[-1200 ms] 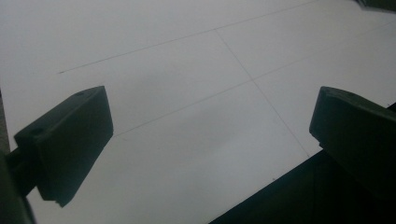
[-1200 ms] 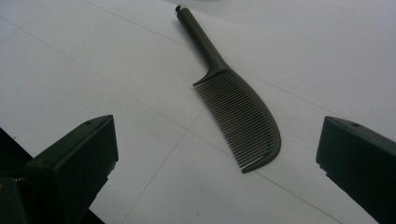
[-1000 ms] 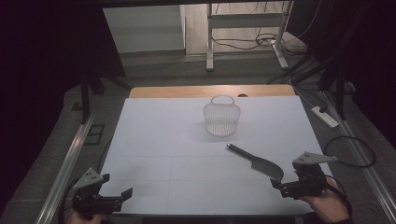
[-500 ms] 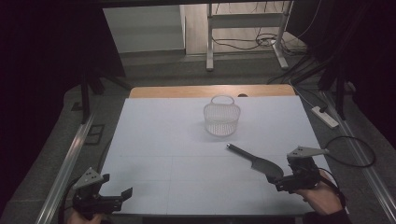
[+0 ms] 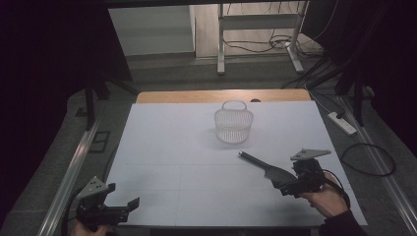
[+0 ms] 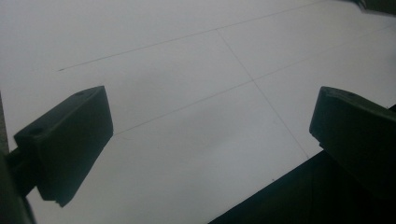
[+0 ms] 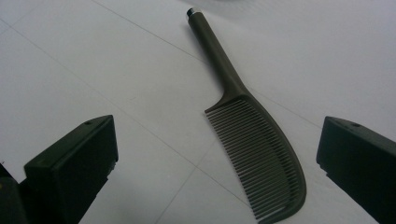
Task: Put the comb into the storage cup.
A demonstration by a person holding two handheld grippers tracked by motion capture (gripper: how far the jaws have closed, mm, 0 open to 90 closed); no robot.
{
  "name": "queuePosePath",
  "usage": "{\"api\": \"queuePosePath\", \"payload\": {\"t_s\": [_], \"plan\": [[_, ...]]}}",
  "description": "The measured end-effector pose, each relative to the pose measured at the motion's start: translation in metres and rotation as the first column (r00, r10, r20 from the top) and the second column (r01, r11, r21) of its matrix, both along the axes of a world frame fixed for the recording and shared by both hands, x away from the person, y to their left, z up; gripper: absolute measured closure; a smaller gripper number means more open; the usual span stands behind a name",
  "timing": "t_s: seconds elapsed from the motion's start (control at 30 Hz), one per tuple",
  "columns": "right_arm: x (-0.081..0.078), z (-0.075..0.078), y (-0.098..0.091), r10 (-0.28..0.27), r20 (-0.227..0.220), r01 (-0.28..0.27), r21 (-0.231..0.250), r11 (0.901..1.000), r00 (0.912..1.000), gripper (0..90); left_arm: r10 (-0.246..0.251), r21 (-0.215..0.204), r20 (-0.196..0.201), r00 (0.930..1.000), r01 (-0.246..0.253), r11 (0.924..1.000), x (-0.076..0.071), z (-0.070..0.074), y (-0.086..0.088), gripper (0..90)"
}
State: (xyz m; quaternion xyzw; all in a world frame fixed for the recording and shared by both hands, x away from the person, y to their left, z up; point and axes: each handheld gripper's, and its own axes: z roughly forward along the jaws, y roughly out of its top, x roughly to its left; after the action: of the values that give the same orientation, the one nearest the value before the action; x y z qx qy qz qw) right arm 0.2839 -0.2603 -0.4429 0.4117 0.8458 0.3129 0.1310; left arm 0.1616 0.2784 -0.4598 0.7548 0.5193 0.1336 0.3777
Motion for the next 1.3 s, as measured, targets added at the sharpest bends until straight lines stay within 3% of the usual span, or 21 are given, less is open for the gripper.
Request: {"api": "queuePosePath", "payload": {"t_s": [0.5,1.3], "plan": [[0.022,0.001,0.021,0.019,-0.056,-0.022,-0.059,0.998,0.9983,0.0,0.0,-0.01,-0.001,1.0,0.0,1.0,0.0,0.0,0.001,0.4],[0.051,-0.006,0.045,0.04,-0.091,-0.052,-0.139,0.9889,0.9951,0.8,0.005,-0.022,-0.002,1.0,-0.005,0.9997,0.0,0.0,0.002,0.5]]}}
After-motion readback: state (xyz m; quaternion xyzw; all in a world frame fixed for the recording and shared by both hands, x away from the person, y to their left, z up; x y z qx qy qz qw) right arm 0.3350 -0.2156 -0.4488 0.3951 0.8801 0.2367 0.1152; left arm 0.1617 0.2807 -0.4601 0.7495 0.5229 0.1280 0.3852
